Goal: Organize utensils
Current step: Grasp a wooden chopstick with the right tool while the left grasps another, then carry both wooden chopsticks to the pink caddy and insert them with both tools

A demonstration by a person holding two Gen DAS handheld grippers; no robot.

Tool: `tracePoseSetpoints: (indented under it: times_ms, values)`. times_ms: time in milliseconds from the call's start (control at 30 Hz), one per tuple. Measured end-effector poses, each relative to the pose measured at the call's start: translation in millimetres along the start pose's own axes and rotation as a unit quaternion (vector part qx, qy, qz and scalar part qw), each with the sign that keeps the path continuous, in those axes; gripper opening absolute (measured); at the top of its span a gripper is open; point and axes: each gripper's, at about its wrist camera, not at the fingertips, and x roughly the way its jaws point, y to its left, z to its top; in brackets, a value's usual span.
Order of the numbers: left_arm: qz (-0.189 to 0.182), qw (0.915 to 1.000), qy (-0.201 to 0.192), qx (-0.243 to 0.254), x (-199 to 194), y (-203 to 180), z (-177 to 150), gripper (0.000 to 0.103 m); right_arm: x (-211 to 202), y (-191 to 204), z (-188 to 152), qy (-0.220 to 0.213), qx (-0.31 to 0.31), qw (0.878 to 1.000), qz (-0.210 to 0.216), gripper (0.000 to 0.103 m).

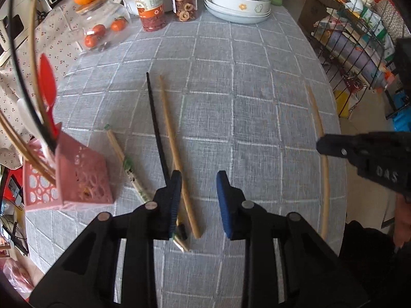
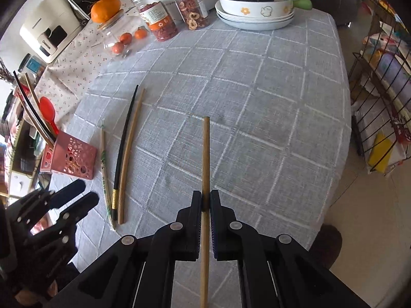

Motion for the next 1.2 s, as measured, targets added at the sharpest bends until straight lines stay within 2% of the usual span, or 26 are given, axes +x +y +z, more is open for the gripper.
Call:
tracePoseSetpoints:
  times_ms: [200, 400, 500, 667, 700, 767, 867, 1200]
  values:
    - [0.046, 0.9977, 0.006, -0.05, 39.3, 10.4, 45.8, 0.029, -9.0, -23.3, -2.8, -0.001, 0.017, 1.0, 0.017, 0.006]
    - [0.078, 0.9938, 0.025, -0.075, 71.7, 27.2, 69.8, 0.016, -16.4, -28.5, 0.6, -0.009, 0.022, 0.999, 0.039, 0.006]
    - [0.068, 0.9942, 0.027, -0.079, 78.1, 28.0, 73.8, 0.012, -19.9, -30.1, 3.2, -0.015, 0.026, 0.999, 0.045, 0.006]
    - [0.075, 0.9939, 0.035, -0.073, 83.1, 22.3, 77.0, 0.011, -13.8, -28.0, 3.7, -0.01, 0.026, 0.999, 0.043, 0.006]
    - [0.07, 0.9939, 0.038, -0.077, 82.5, 23.9, 77.3, 0.007, -12.4, -26.8, 3.3, -0.008, 0.024, 0.999, 0.041, 0.006]
    - [0.061, 0.9938, 0.044, -0.083, 79.3, 25.3, 74.2, 0.007, -11.6, -24.2, 2.5, -0.006, 0.022, 0.999, 0.039, 0.006]
    - [0.055, 0.9958, 0.036, -0.064, 65.0, 19.0, 64.7, 0.007, -14.6, -20.4, 2.4, -0.01, 0.019, 0.999, 0.038, 0.006]
    - [0.012, 0.999, -0.043, -0.006, -25.1, 10.9, 23.0, 0.007, -41.0, 2.3, -6.9, -0.057, 0.017, 0.998, 0.03, 0.006]
